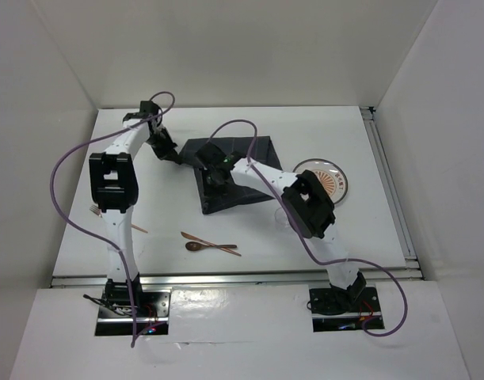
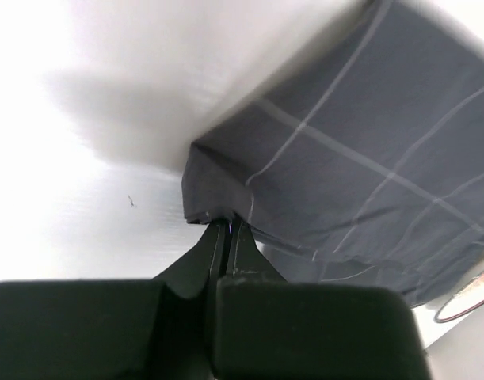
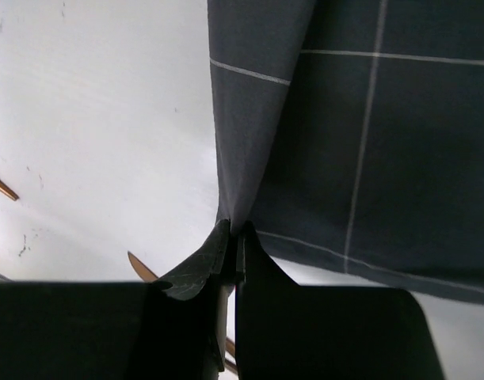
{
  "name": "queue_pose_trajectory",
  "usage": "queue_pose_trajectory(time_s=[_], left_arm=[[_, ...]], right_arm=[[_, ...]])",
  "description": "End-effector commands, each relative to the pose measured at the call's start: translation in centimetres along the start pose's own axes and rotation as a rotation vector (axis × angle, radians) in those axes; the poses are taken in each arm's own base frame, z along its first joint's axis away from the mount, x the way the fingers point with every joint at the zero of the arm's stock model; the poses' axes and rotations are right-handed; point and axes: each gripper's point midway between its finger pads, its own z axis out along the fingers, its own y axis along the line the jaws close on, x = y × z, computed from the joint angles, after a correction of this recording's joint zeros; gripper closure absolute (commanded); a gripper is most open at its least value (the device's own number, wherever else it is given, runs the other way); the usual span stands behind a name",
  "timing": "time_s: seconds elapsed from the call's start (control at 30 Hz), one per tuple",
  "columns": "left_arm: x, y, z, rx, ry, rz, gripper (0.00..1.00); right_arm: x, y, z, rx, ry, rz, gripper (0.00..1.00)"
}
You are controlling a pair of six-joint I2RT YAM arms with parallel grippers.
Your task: Set the dinner table for one person
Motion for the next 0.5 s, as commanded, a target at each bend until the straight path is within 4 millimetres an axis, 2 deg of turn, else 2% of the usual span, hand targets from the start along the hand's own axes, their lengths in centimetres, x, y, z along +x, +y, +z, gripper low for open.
queue_pose_trajectory(time_s=[0.0, 0.03, 0.07, 0.1, 0.13, 0.17, 0.23, 0.3, 0.33, 0.37, 0.4, 0.47], left_arm=[[-2.7, -0.9, -3.3, 0.040, -0.076, -0.005, 1.00], [-3.3, -1.2, -5.1, 0.066, -0.100, -0.009, 1.00], [-4.3, -1.4, -6.4, 0.086, -0.129, -0.002, 1.00], [-4.8, -1.6, -7.4, 0.104, -0.148, -0.004, 1.00], [-5.2, -1.7, -8.8, 0.133, -0.155, -0.012, 1.00], [-6.1, -2.4, -10.8, 0.164, -0.195, -0.004, 1.00], [-7.0, -2.5, -13.3, 0.202, -0.232, -0.008, 1.00], [-7.3, -4.0, -16.4, 0.265, -0.271, -0.009, 1.00], [-7.7, -4.0, -17.6, 0.283, -0.297, -0.006, 1.00], [-7.8, -4.4, -18.6, 0.297, -0.318, -0.005, 1.00], [-7.7, -4.9, -19.5, 0.312, -0.329, 0.004, 1.00], [-7.1, -4.9, -20.0, 0.324, -0.335, 0.021, 1.00]], right_arm=[[-1.8, -0.2, -5.1, 0.024, -0.078, -0.022, 1.00], [-2.5, -0.5, -6.3, 0.024, -0.103, -0.039, 1.00], [-2.9, -1.9, -6.7, 0.046, -0.111, -0.028, 1.00], [-3.7, -2.3, -7.4, 0.044, -0.130, -0.025, 1.00], [-4.5, -2.8, -8.8, 0.044, -0.150, -0.030, 1.00], [-5.7, -4.4, -9.6, 0.060, -0.167, -0.007, 1.00], [-8.0, -5.4, -11.5, 0.057, -0.223, -0.004, 1.00], [-10.5, -6.7, -13.9, 0.069, -0.284, -0.012, 1.00], [-11.4, -6.9, -15.1, 0.073, -0.317, -0.017, 1.00], [-11.9, -6.6, -16.2, 0.064, -0.341, -0.040, 1.00], [-12.2, -7.2, -16.3, 0.072, -0.345, -0.040, 1.00], [-12.4, -6.7, -17.0, 0.055, -0.356, -0.053, 1.00]])
